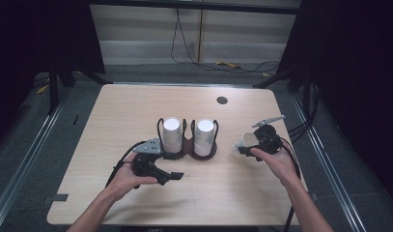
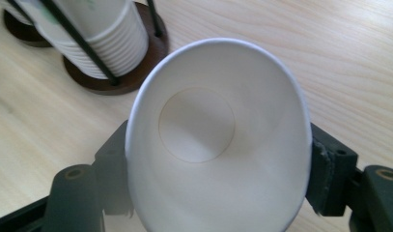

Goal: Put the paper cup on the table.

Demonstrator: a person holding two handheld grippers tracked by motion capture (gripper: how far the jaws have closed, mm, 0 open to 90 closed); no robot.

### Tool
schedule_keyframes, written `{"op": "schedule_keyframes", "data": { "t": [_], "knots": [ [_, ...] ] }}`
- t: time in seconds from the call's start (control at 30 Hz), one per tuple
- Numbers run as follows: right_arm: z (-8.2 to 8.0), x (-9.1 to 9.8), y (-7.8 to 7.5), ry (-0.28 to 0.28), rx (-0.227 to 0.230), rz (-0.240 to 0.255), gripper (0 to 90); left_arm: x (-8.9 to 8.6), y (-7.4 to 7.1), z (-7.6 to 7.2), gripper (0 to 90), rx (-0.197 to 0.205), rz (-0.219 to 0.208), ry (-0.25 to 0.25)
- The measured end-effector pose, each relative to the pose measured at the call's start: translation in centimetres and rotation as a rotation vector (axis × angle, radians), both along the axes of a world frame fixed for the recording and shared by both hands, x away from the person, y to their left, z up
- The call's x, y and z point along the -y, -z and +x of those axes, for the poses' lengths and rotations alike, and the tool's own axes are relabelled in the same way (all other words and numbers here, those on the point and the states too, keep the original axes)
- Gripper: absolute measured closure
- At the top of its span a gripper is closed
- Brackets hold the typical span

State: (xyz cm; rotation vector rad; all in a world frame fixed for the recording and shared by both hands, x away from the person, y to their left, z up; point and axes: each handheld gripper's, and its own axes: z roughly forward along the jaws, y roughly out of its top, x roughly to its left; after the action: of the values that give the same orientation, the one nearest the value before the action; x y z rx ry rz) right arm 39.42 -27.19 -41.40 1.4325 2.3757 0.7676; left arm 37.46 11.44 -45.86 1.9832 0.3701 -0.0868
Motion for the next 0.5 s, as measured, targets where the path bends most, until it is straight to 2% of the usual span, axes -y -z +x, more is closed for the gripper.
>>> {"op": "schedule_keyframes", "data": {
  "t": [0.13,0.33,0.5],
  "knots": [
    [1.0,0.0,0.2,0.002,-0.043,-0.025,27.5,0.0,0.0,0.0,20.6,-0.002,-0.006,-0.004],
    [2.3,-0.3,0.3,0.018,-0.073,-0.107,27.2,0.1,0.2,0.1,20.6,-0.004,0.004,-0.004],
    [3.4,-0.6,0.4,0.025,-0.112,-0.166,27.0,0.2,0.1,0.2,20.6,-0.004,-0.011,-0.009]
  ]
}}
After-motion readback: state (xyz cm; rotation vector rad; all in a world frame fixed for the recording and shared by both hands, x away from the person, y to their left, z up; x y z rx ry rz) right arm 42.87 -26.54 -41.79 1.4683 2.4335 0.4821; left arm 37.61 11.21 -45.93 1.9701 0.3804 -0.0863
